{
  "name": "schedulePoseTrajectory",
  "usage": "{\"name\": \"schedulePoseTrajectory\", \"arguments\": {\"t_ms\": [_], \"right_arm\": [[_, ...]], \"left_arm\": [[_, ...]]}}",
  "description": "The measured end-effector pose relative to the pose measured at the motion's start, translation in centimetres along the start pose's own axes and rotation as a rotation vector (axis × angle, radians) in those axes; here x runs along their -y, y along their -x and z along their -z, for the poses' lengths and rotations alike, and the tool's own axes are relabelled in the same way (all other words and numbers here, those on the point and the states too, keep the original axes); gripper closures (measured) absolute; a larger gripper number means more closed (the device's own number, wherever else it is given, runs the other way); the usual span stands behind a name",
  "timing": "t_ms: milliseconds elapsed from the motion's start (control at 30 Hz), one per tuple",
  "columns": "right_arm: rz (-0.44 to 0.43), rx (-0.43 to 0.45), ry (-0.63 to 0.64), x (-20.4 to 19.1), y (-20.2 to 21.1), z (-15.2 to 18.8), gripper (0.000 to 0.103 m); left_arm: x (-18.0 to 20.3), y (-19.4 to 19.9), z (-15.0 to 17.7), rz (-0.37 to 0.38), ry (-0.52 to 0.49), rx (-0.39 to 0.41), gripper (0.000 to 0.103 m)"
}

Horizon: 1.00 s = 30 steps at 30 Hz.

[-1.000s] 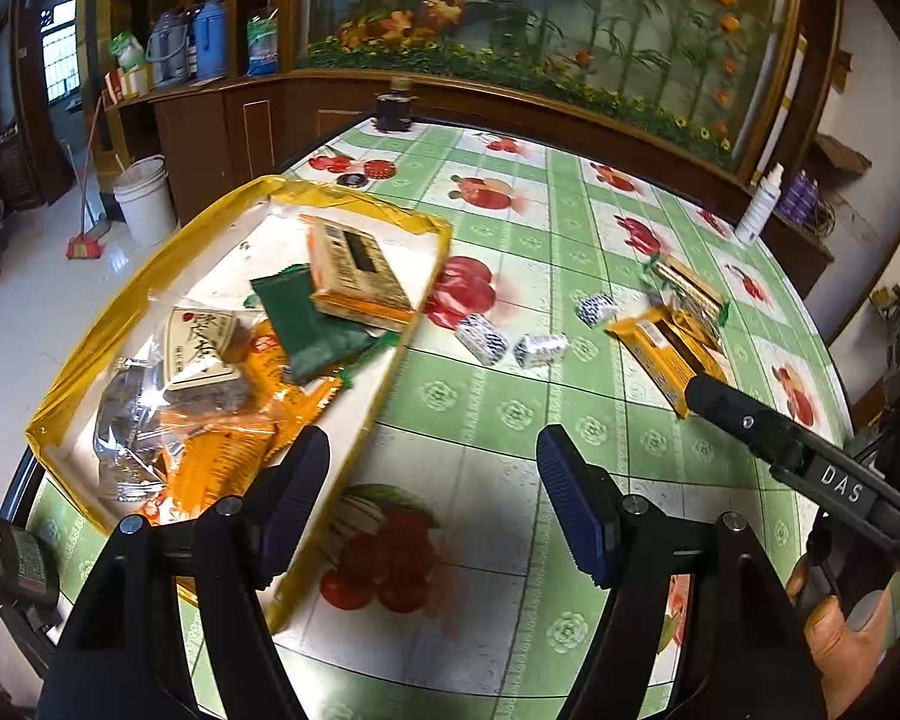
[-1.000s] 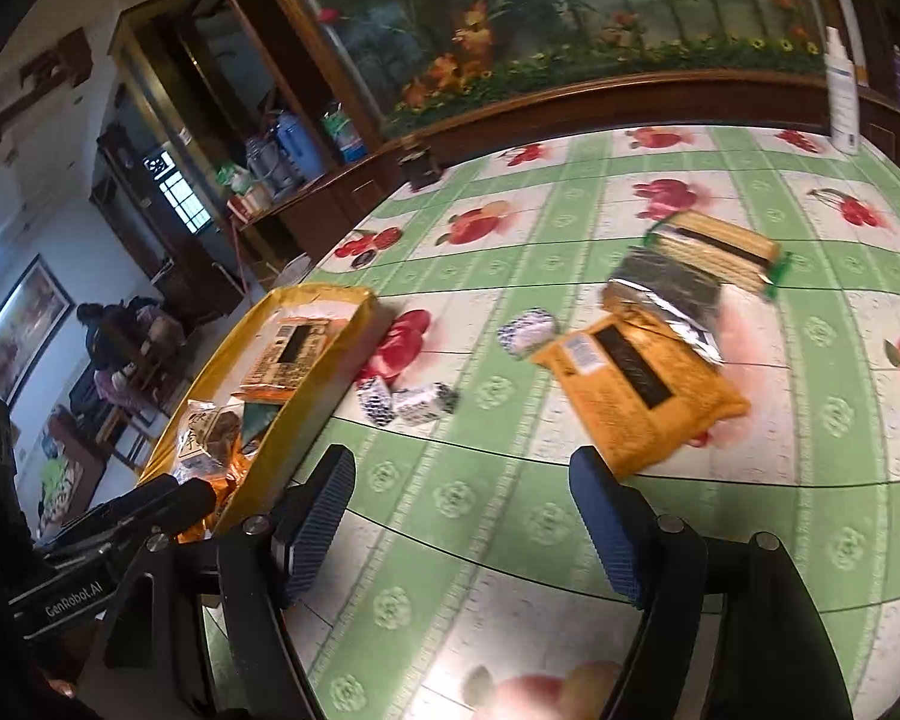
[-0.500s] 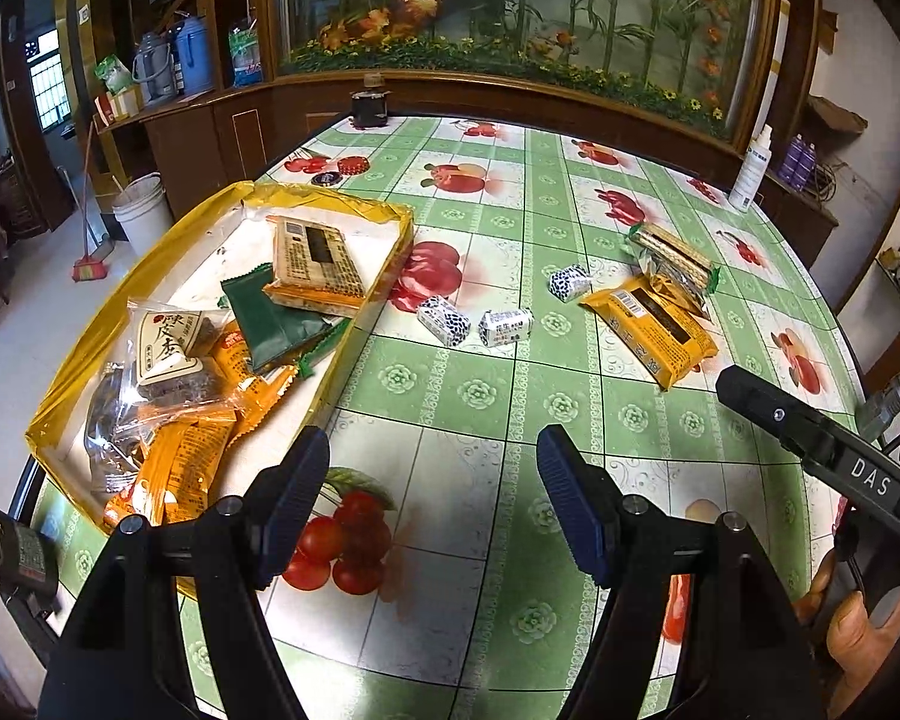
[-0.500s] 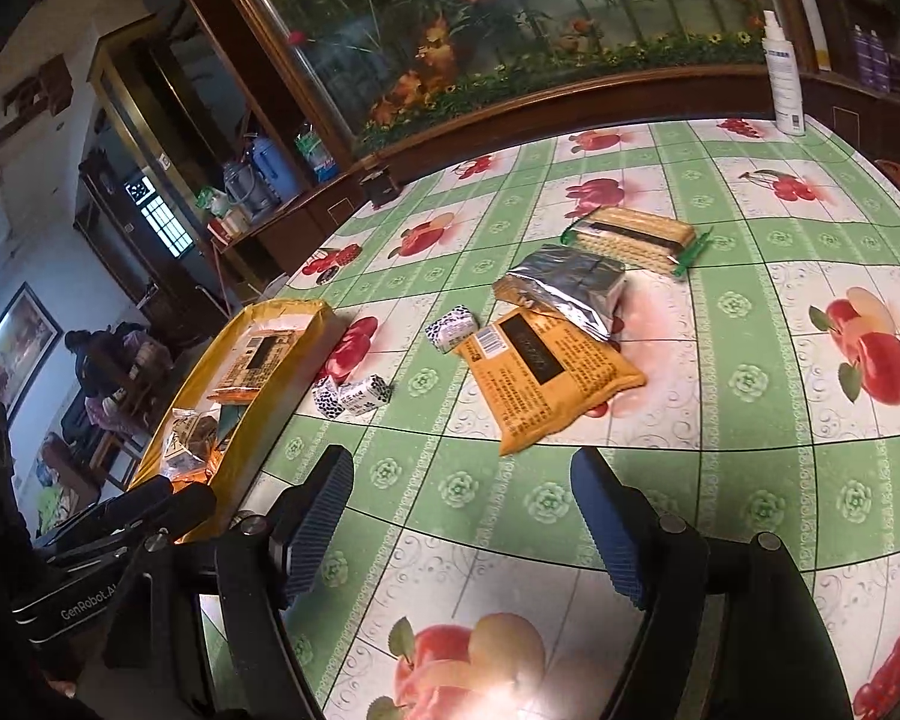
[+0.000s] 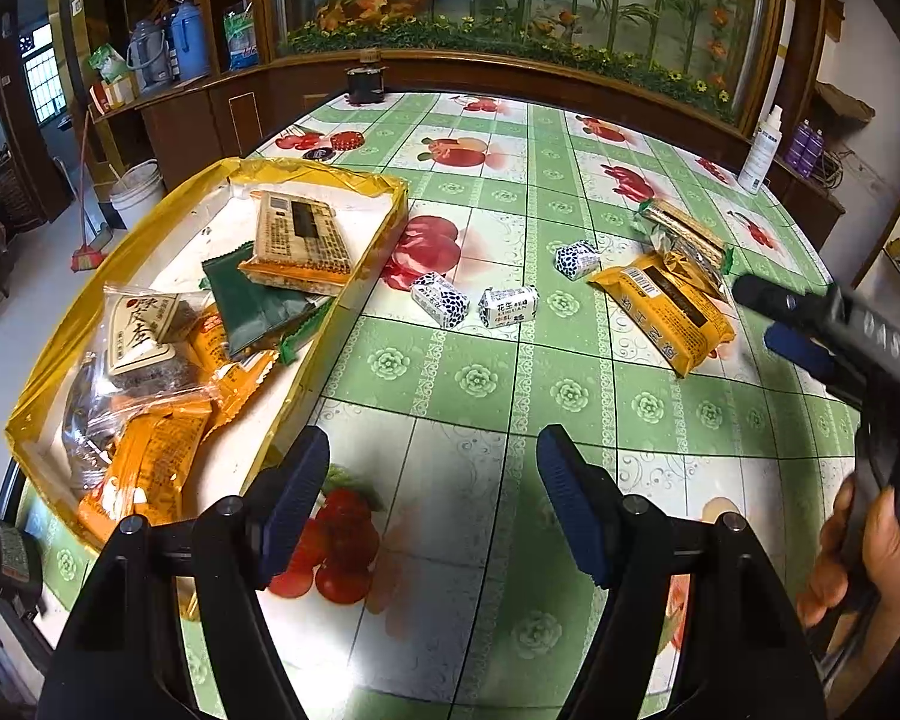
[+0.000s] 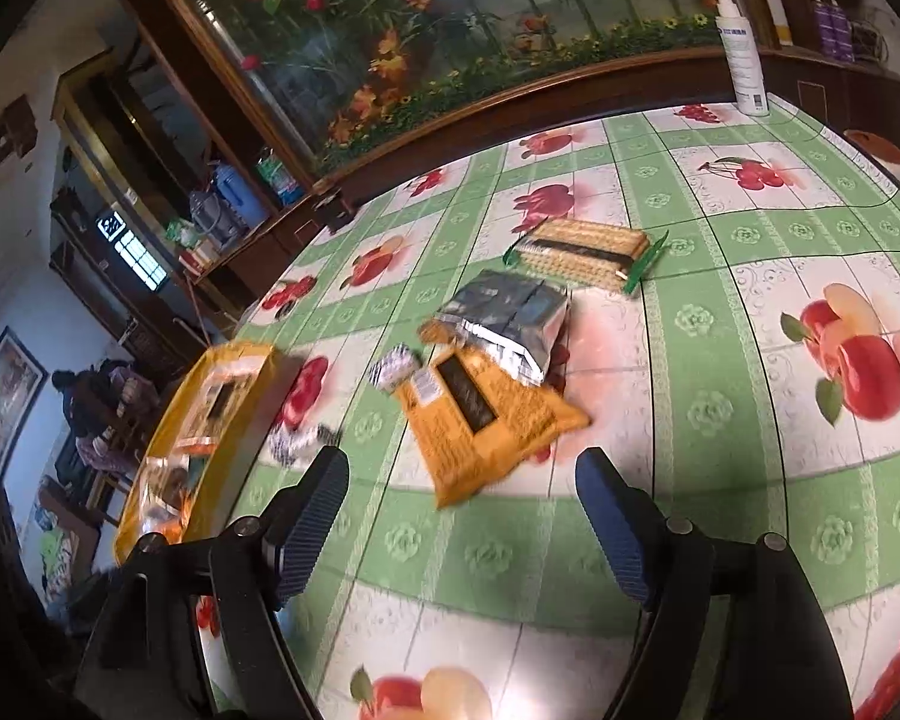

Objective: Organize snacks
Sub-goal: 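Move the left gripper to the small white roll packet while the right moves to the orange pack, then grasp the white roll packet with the left gripper while the right grasps the orange pack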

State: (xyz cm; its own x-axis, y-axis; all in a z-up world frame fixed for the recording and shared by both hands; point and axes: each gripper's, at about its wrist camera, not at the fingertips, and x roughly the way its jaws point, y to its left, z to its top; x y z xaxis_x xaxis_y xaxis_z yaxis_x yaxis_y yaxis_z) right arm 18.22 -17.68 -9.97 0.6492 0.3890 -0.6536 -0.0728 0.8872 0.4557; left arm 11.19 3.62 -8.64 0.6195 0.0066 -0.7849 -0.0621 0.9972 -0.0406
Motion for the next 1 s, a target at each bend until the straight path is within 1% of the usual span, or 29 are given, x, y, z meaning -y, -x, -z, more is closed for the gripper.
{"name": "schedulePoseTrajectory", "arguments": {"t_ms": [167, 267, 367, 467, 533, 567, 633, 667, 700, 733, 767, 800, 833, 867, 900, 933, 967, 1000], "right_arm": [[-0.01, -0.036, -0.127, 1.4, -3.3, -3.4, 0.021], [0.008, -0.053, -0.186, 2.2, -4.9, -4.5, 0.02], [0.021, -0.074, -0.213, 2.6, -6.5, -5.3, 0.02], [0.066, -0.09, -0.18, 2.0, -7.8, -5.7, 0.019], [0.102, -0.095, -0.149, 1.7, -8.5, -5.7, 0.019], [0.115, -0.083, -0.118, 1.3, -8.6, -5.8, 0.019], [0.135, -0.087, -0.069, 0.8, -8.9, -5.7, 0.022], [0.15, -0.087, -0.043, 0.6, -9.0, -5.6, 0.023], [0.163, -0.086, -0.02, 0.4, -9.0, -5.4, 0.029], [0.175, -0.084, 0.003, 0.3, -9.0, -5.3, 0.035], [0.178, -0.083, 0.019, 0.2, -8.9, -5.1, 0.054], [0.167, -0.08, 0.027, 0.3, -8.8, -5.0, 0.065], [0.171, -0.076, 0.038, 0.3, -8.7, -4.9, 0.067], [0.177, -0.072, 0.05, 0.3, -8.4, -4.8, 0.073], [0.169, -0.066, 0.053, 0.4, -8.2, -4.8, 0.074], [0.16, -0.059, 0.054, 0.5, -7.9, -4.8, 0.077], [0.156, -0.048, 0.057, 0.6, -7.4, -4.7, 0.09], [0.15, -0.038, 0.059, 0.7, -6.9, -4.6, 0.095]], "left_arm": [[1.2, -2.6, -2.4, 0.003, -0.044, 0.008, 0.032], [2.4, -4.3, -4.2, -0.001, -0.087, 0.002, 0.032], [3.3, -6.1, -5.6, -0.007, -0.12, -0.015, 0.032], [4.1, -7.5, -6.3, -0.002, -0.153, -0.025, 0.032], [4.8, -8.5, -6.5, -0.024, -0.191, -0.037, 0.032], [5.0, -8.9, -6.4, -0.031, -0.207, -0.041, 0.032], [5.3, -9.4, -6.2, -0.026, -0.232, -0.045, 0.032], [5.5, -9.6, -5.9, -0.031, -0.245, -0.044, 0.035], [5.6, -9.4, -5.7, -0.044, -0.262, -0.021, 0.048], [5.8, -9.2, -5.5, -0.036, -0.274, -0.008, 0.056], [5.8, -9.1, -5.4, -0.012, -0.276, -0.014, 0.074], [5.6, -9.1, -5.4, 0.013, -0.265, -0.02, 0.074], [5.4, -9.0, -5.3, 0.029, -0.256, -0.02, 0.074], [5.1, -8.9, -5.3, 0.044, -0.244, -0.02, 0.074], [4.7, -8.7, -5.3, 0.064, -0.228, -0.02, 0.075], [4.4, -8.6, -5.2, 0.087, -0.208, -0.023, 0.075], [3.8, -8.2, -5.1, 0.119, -0.179, -0.024, 0.075], [3.5, -8.0, -4.9, 0.145, -0.16, -0.024, 0.075]]}}
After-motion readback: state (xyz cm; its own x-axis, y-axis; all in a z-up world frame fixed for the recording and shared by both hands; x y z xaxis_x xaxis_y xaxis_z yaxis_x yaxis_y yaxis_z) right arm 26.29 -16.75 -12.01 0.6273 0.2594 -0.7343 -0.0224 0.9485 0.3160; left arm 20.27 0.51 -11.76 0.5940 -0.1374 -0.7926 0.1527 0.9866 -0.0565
